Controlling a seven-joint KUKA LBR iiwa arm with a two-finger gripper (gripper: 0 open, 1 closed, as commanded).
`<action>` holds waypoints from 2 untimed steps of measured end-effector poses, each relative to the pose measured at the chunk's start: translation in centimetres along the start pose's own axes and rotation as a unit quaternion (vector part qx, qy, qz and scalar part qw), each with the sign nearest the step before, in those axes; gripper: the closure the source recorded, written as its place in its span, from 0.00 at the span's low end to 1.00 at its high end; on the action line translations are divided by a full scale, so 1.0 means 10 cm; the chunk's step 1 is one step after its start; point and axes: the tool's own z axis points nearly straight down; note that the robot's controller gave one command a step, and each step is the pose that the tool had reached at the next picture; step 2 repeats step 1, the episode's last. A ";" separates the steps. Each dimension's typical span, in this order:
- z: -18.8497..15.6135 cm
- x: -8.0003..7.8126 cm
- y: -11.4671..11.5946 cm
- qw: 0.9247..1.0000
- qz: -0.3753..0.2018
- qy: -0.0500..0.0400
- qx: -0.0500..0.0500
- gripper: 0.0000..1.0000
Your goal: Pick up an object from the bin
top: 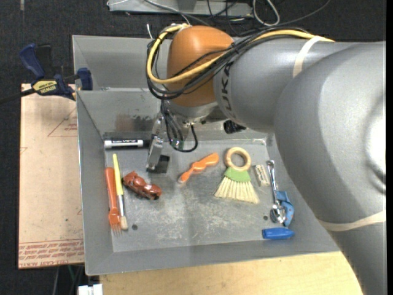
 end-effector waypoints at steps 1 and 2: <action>-0.53 -0.01 0.02 1.000 -0.001 -0.001 -0.001 1.00; -0.53 -0.01 0.02 1.000 -0.001 -0.001 -0.001 1.00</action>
Offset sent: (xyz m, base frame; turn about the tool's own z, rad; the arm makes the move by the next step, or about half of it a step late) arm 0.0010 0.0005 0.0521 -0.0009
